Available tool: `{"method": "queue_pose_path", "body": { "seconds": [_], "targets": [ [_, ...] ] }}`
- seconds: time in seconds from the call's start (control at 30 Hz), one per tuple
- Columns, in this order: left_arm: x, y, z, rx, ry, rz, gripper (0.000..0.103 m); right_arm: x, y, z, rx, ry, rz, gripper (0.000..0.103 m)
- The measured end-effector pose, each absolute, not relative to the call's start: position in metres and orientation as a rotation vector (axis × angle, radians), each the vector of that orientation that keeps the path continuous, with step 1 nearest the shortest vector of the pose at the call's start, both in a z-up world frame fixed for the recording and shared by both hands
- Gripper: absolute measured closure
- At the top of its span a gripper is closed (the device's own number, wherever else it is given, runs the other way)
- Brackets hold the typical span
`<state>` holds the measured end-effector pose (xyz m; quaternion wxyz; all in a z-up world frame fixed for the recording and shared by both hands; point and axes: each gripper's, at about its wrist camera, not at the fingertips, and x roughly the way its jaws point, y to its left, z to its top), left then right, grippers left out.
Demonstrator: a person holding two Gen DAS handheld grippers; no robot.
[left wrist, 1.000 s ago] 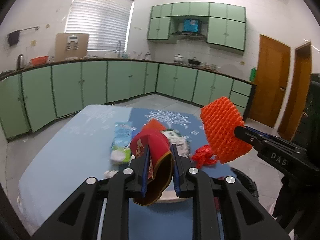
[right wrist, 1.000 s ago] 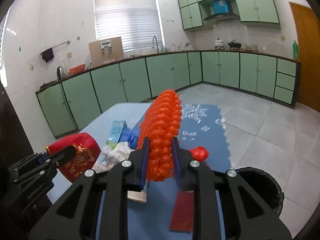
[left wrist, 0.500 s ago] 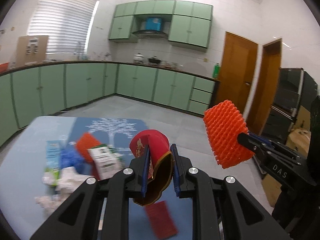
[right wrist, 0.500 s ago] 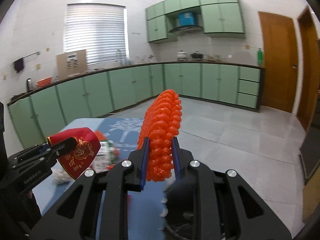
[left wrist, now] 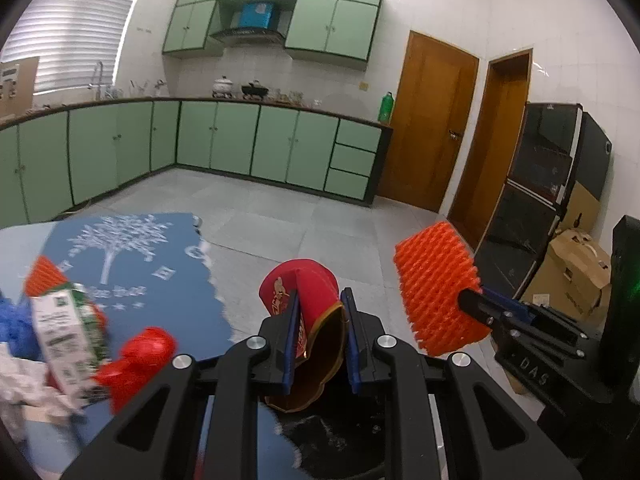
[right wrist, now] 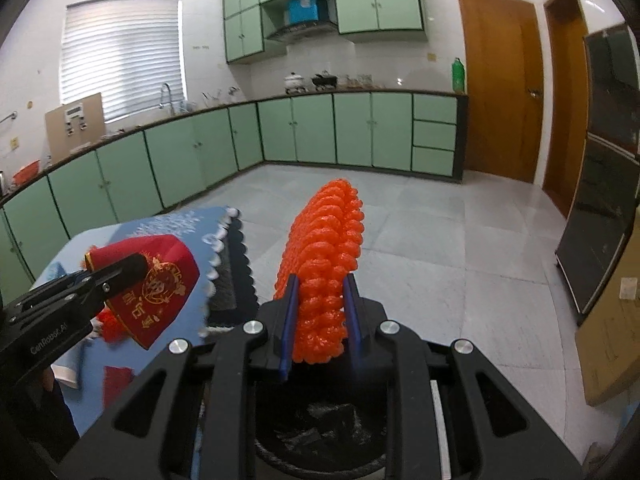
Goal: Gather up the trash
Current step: 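Carry the orange foam net to the black bin and release it with the right tool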
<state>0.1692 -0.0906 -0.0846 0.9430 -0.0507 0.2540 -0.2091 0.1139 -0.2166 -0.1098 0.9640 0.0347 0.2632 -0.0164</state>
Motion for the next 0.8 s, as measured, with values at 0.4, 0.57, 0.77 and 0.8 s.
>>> {"method": "queue_pose_path", "body": {
  "seconds": [0.4, 0.57, 0.77, 0.8],
  "targets": [
    [0.214, -0.138, -0.115, -0.093, 0.609, -0.488, 0.079, 0.155, -0.251, -0.158, 0.108, 0.638, -0.081, 0.077],
    [0.218, -0.144, -0.121, -0.091, 0.631, -0.503, 0.056, 0.154, -0.26, -0.17, 0.133, 0.654, -0.109, 0.054],
    [0.212, -0.125, -0.11, -0.092, 0.613, -0.462, 0.042, 0.14, -0.262, -0.163, 0.14, 0.634, -0.143, 0.022],
    [0.21, -0.121, -0.106, -0.089, 0.604, -0.45, 0.037, 0.137, -0.26, -0.159, 0.143, 0.626, -0.146, 0.018]
  ]
}}
